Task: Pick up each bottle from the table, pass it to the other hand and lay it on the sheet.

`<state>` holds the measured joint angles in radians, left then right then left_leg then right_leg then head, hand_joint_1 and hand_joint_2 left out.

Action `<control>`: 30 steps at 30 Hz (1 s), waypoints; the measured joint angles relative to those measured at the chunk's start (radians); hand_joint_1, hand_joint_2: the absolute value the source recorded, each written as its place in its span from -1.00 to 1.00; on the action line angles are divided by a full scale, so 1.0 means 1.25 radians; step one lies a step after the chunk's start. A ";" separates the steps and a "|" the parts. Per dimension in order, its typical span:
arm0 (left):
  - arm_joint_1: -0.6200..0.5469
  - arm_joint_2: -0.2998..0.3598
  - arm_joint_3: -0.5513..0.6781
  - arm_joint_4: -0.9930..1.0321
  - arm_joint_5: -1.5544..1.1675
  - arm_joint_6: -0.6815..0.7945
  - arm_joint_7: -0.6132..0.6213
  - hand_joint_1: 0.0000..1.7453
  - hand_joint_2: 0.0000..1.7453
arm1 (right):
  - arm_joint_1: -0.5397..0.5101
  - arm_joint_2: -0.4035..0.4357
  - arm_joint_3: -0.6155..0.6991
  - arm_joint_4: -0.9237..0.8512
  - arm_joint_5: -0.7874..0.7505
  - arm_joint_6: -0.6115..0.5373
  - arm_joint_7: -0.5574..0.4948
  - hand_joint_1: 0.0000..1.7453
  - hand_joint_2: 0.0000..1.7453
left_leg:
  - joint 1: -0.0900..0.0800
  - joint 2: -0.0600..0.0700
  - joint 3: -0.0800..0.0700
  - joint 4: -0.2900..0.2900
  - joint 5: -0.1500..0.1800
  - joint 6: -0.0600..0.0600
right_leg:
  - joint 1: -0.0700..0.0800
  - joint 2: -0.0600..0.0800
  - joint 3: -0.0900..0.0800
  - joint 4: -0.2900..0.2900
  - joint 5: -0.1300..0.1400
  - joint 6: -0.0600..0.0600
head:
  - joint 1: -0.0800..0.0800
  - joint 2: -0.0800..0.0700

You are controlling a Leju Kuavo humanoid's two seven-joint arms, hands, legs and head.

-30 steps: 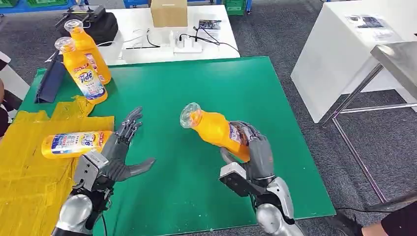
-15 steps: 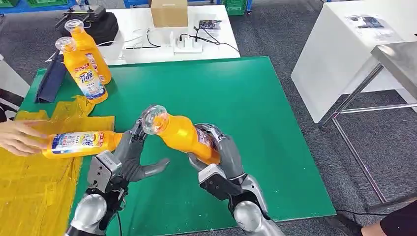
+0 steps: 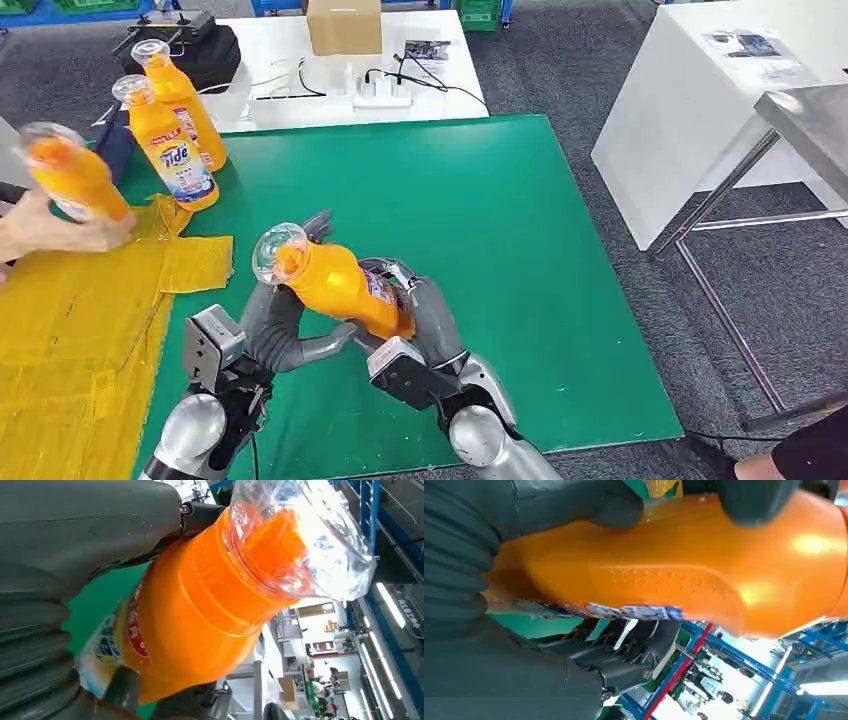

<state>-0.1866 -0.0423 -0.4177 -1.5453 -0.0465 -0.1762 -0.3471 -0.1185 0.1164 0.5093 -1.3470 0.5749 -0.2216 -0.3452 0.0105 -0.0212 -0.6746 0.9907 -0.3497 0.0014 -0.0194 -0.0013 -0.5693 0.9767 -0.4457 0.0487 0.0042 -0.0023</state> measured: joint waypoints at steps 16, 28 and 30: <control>-0.016 -0.010 -0.010 0.032 -0.035 0.054 -0.013 1.00 1.00 | -0.001 0.004 0.044 0.018 0.004 -0.009 -0.005 1.00 1.00 | 0.000 0.000 0.000 0.000 0.000 0.000 | 0.000 0.000 0.000 0.000 0.000 0.000 | 0.000 0.000; -0.019 -0.014 -0.017 0.036 -0.099 0.115 -0.021 1.00 1.00 | 0.003 0.000 0.047 0.007 -0.001 -0.027 -0.005 -1.00 1.00 | 0.000 0.000 0.000 0.000 0.000 0.000 | 0.000 0.000 0.000 0.000 0.000 0.000 | 0.000 0.000; -0.021 -0.013 -0.019 0.036 -0.133 0.144 -0.017 1.00 1.00 | 0.011 -0.001 0.049 -0.004 -0.001 -0.046 -0.014 -1.00 1.00 | 0.000 0.000 0.000 0.000 0.000 0.000 | 0.000 0.000 0.000 0.000 0.000 0.000 | 0.000 0.000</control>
<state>-0.2124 -0.0591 -0.4410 -1.5003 -0.2130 0.0039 -0.3685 -0.1049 0.1148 0.5699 -1.3524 0.5737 -0.2789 -0.3632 0.0105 -0.0211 -0.6747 0.9907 -0.3498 0.0014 -0.0194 -0.0013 -0.5695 0.9766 -0.4456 0.0488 0.0046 -0.0023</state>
